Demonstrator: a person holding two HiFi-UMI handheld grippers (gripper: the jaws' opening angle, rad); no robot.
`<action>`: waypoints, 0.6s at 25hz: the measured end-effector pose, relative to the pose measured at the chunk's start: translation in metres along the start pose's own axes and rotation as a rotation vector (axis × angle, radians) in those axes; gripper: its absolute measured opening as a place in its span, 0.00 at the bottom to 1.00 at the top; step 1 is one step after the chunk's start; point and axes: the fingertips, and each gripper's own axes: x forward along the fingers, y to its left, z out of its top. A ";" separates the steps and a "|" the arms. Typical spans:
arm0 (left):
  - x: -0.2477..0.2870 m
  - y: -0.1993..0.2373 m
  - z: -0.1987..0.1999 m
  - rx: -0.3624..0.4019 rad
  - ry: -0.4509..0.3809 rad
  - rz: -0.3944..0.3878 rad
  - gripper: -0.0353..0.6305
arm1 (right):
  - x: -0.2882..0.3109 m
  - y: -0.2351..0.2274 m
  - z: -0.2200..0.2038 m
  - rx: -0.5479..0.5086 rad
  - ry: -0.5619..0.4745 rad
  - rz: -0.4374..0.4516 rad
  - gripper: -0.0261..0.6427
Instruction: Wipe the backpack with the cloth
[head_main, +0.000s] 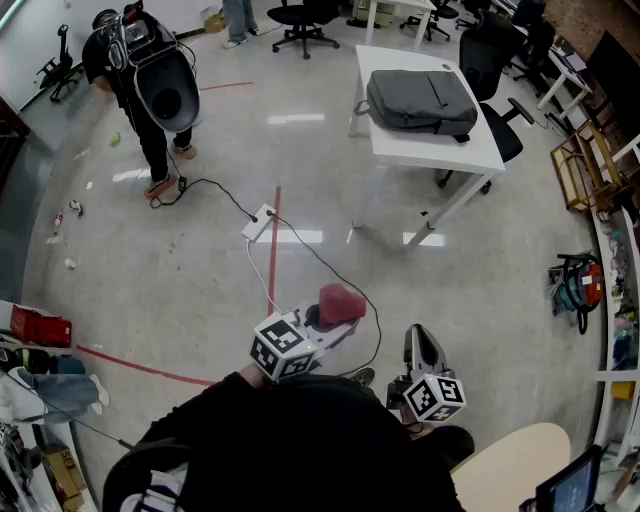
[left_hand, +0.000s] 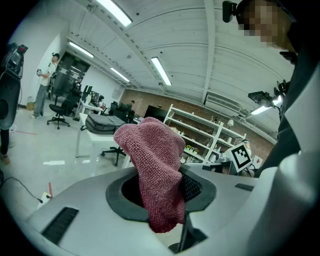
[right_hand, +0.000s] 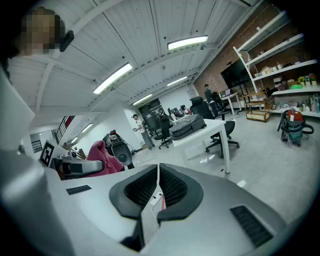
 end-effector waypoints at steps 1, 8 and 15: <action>0.004 -0.006 0.006 0.002 -0.002 -0.001 0.26 | -0.003 -0.006 0.002 0.005 -0.001 -0.004 0.08; 0.040 -0.043 -0.003 0.023 0.030 -0.047 0.26 | -0.030 -0.040 0.009 0.023 -0.016 -0.024 0.08; 0.082 -0.077 -0.001 0.045 0.048 -0.073 0.26 | -0.056 -0.076 0.020 0.084 -0.057 -0.003 0.08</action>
